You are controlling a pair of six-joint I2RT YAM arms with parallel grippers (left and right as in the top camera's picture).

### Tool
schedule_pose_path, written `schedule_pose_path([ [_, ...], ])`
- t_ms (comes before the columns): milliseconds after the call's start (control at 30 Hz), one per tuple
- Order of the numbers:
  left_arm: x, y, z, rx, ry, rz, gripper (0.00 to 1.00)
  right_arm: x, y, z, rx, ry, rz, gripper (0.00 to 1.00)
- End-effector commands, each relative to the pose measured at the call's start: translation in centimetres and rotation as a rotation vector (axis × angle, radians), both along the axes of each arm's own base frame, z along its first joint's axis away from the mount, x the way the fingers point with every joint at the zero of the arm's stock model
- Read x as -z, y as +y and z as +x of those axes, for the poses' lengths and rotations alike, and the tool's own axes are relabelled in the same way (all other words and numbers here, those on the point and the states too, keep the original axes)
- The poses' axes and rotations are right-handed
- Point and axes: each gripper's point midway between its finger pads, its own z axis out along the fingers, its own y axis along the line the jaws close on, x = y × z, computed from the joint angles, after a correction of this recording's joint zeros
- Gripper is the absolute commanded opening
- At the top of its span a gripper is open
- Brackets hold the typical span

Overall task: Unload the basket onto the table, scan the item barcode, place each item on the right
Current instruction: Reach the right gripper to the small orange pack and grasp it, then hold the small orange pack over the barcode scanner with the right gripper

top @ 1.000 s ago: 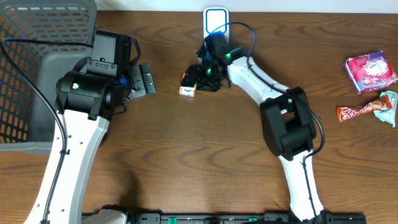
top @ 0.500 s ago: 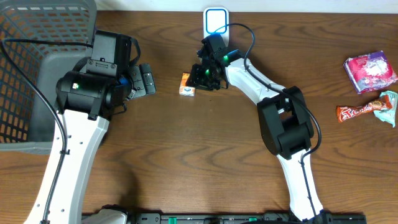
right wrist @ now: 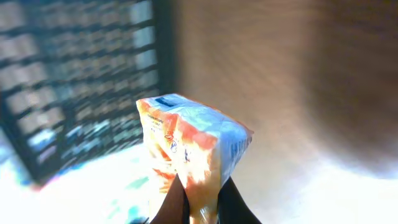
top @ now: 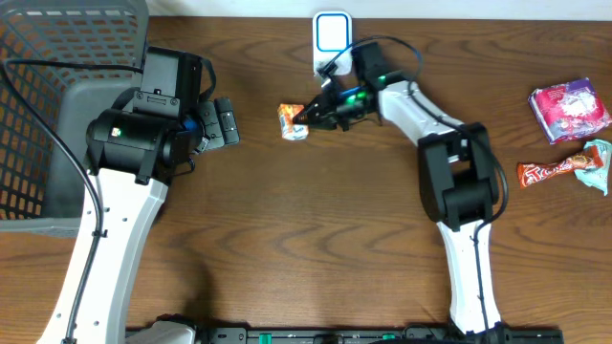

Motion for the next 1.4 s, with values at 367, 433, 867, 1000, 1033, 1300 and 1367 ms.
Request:
schedule_pose_path([
  [367, -0.5, 0.2, 0.1, -0.01, -0.012, 0.002, 0.98, -2.8, 0.2, -0.3, -0.017, -0.059, 0.024, 0.01],
  [433, -0.5, 0.2, 0.1, -0.01, -0.012, 0.002, 0.98, -3.2, -0.8, 1.0, 0.078, -0.153, -0.174, 0.01],
  [867, -0.5, 0.2, 0.1, -0.01, -0.012, 0.002, 0.98, -14.3, -13.5, 13.1, 0.631, -1.145, -1.306, 0.01],
  [1000, -0.5, 0.2, 0.1, -0.01, -0.012, 0.002, 0.98, -11.7, -12.2, 15.0, 0.546, -1.244, -1.348, 0.01],
  [1033, -0.5, 0.2, 0.1, -0.01, -0.012, 0.002, 0.98, -10.9, -11.9, 15.3, 0.545, -1.243, -1.346, 0.01],
  [1300, -0.5, 0.2, 0.1, -0.011, -0.012, 0.002, 0.98, -7.8, -9.9, 16.6, 0.595, -1.217, -1.22, 0.01],
  [1367, -0.5, 0.2, 0.1, -0.011, -0.012, 0.002, 0.98, -8.0, -9.8, 16.7, 0.598, -1.22, -1.211, 0.01],
])
